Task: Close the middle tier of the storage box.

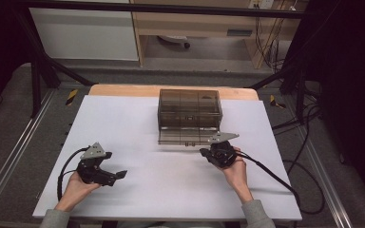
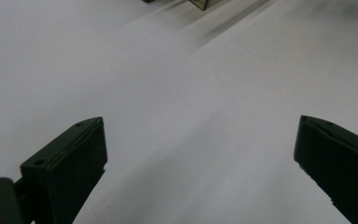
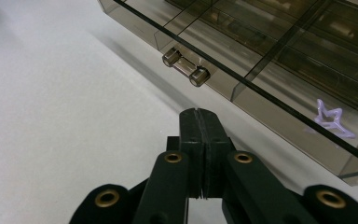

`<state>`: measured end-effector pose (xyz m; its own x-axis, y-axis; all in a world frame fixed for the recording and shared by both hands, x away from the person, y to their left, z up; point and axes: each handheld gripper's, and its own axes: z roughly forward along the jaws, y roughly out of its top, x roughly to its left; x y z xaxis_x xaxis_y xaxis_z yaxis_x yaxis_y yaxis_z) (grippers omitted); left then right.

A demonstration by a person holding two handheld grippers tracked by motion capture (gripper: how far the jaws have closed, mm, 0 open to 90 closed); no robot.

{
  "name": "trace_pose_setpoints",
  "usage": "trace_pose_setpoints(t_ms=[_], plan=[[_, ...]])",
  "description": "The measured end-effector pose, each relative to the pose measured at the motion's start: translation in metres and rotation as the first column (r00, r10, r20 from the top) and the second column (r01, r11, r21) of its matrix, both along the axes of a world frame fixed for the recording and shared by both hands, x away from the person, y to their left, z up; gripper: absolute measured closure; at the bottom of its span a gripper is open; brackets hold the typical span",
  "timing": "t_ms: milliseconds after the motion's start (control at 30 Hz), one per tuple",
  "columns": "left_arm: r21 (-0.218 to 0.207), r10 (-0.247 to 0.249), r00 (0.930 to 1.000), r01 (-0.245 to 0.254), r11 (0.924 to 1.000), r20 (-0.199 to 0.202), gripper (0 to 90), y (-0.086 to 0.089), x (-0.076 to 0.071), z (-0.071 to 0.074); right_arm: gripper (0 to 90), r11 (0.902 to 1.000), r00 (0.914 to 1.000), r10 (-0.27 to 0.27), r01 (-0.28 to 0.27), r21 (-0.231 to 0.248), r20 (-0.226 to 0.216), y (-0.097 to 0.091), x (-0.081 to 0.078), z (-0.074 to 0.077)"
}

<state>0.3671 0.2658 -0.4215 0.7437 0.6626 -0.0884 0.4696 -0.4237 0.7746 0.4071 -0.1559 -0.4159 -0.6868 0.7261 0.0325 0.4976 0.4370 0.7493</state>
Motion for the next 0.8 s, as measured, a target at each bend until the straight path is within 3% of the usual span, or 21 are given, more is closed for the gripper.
trace_pose_setpoints(t_ms=[800], plan=[[0.005, 0.001, 1.0, -0.001, 1.0, 0.0, 2.3, 0.0, 0.0, 0.0, 90.0, 0.9988, 1.0, 0.001, -0.001, -0.048, 0.007, 0.016, 0.011, -0.008]])
